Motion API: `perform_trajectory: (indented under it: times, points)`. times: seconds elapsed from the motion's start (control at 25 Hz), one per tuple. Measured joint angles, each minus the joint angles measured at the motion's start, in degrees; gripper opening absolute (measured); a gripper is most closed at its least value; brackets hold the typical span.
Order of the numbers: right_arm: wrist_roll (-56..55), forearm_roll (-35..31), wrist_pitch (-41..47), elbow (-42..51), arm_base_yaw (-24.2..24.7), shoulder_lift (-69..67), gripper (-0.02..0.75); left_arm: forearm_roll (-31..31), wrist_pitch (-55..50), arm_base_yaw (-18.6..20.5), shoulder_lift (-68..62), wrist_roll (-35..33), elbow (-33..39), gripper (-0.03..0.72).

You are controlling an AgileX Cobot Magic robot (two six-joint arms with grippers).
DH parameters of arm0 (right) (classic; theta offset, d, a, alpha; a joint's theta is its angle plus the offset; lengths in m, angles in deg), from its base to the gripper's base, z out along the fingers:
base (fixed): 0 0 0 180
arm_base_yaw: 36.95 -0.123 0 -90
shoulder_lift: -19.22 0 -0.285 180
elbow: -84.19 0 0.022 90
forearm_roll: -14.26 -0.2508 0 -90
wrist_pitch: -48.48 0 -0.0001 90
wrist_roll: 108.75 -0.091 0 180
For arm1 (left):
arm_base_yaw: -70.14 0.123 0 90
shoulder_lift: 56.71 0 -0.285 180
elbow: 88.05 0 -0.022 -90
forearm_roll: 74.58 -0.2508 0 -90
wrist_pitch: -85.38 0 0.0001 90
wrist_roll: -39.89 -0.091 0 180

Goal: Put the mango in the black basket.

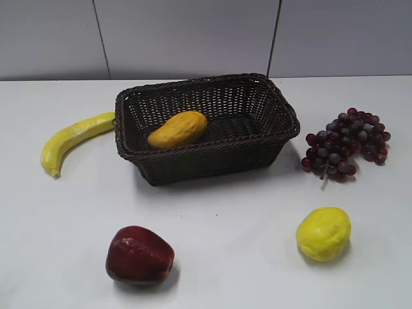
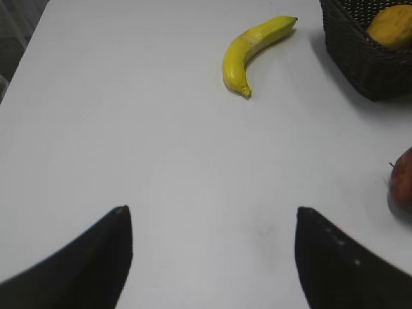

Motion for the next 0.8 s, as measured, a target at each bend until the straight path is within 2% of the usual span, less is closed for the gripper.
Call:
perform_trajectory:
  times: [0.8]
  points:
    - [0.0, 0.0, 0.0, 0.0, 0.0, 0.0, 0.571, 0.0, 0.0, 0.0, 0.0, 0.0, 0.0, 0.588]
